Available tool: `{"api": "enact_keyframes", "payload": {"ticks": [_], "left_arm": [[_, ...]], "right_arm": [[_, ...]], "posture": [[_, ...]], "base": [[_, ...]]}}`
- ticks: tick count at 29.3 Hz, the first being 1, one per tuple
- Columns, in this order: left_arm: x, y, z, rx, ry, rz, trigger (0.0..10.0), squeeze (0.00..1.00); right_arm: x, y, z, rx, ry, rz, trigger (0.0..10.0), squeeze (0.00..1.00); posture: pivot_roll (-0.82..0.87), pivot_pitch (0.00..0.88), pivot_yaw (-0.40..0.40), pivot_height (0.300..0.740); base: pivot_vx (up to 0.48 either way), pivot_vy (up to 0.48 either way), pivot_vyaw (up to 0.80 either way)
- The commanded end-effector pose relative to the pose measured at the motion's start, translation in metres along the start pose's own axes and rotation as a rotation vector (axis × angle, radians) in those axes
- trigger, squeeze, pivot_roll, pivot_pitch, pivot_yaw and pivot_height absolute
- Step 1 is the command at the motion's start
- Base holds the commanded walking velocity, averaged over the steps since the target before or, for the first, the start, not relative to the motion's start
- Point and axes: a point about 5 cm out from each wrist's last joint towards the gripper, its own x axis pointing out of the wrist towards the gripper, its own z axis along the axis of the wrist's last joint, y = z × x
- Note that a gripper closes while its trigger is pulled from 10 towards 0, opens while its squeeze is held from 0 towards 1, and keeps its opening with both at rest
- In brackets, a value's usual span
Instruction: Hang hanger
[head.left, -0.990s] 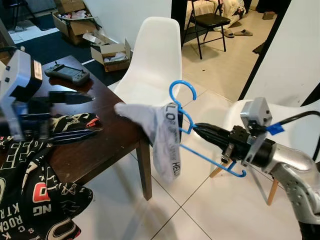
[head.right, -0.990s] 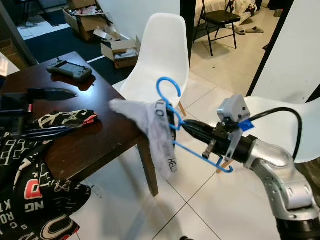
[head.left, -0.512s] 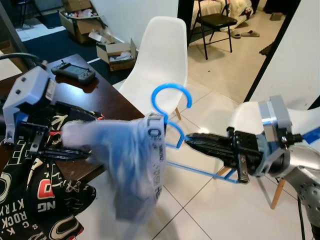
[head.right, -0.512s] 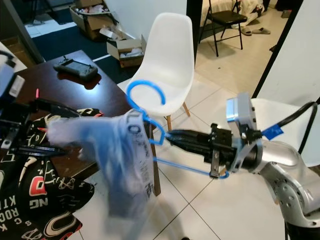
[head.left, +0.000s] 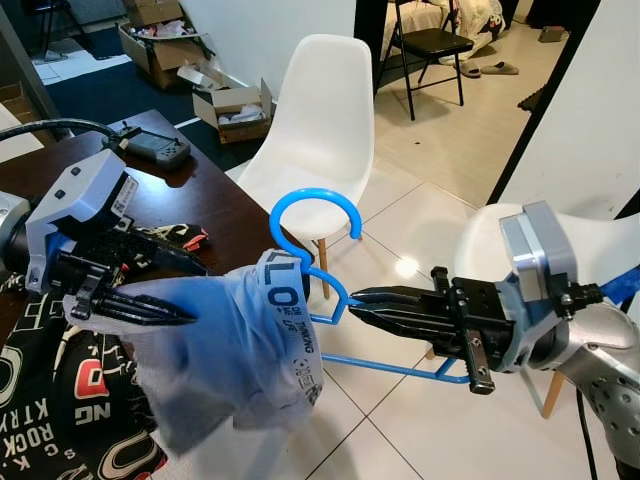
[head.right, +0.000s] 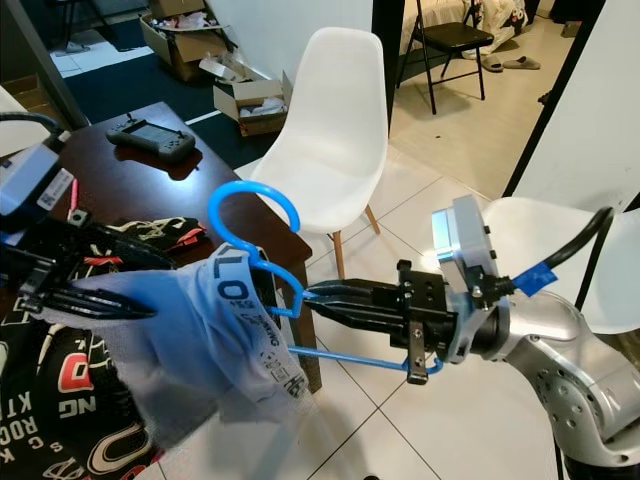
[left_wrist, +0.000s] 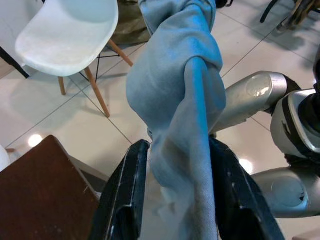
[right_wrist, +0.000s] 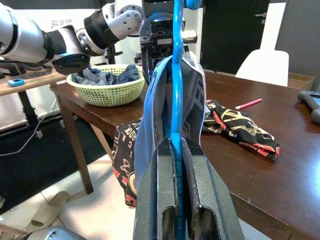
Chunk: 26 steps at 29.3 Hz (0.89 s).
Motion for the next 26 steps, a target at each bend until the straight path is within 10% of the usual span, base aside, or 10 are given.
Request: {"api": "enact_keyframes", "payload": {"ticks": [1,20,21,22,23,24,25,26], "left_arm": [[0.0,-0.002,0.001,-0.004,-0.005,-0.021,0.0,0.0],[-0.014,0.0,0.008,0.001,-0.047,0.036,0.0,0.0],[-0.014,0.0,0.008,0.0,-0.049,0.037,0.0,0.0],[-0.014,0.0,0.008,0.0,-0.049,0.037,0.0,0.0],[-0.015,0.0,0.008,0.0,-0.055,0.043,0.0,0.0],[-0.015,0.0,0.008,0.0,-0.055,0.043,0.0,0.0],[-0.017,0.001,0.009,0.0,-0.069,0.052,0.0,0.0],[-0.018,0.002,0.009,0.003,-0.076,0.061,0.0,0.0]], "right_arm": [[0.007,0.007,0.003,0.003,-0.033,0.047,0.0,0.0],[0.029,-0.004,-0.014,0.028,-0.068,-0.071,0.0,0.0],[0.032,-0.007,-0.016,0.033,-0.072,-0.105,4.4,0.0],[0.032,-0.007,-0.016,0.033,-0.072,-0.105,4.4,0.0],[0.036,-0.01,-0.017,0.049,-0.096,-0.139,10.0,0.0],[0.036,-0.01,-0.017,0.049,-0.096,-0.139,10.0,0.0],[0.04,-0.016,-0.018,0.077,-0.129,-0.202,10.0,0.08],[0.043,-0.023,-0.02,0.109,-0.172,-0.269,10.0,1.0]], "posture": [[0.05,0.11,0.044,0.74],[0.05,0.115,0.035,0.74],[0.05,0.115,0.033,0.74],[0.05,0.115,0.033,0.74],[0.05,0.115,0.032,0.74],[0.05,0.115,0.032,0.74],[0.05,0.115,0.032,0.74],[0.05,0.115,0.032,0.74]], "base": [[0.0,0.0,0.0],[0.0,0.0,0.0],[0.0,0.0,0.0],[0.0,0.0,0.0],[0.0,0.0,0.0],[0.0,0.0,0.0],[0.0,0.0,0.0],[0.0,0.0,0.0]]}}
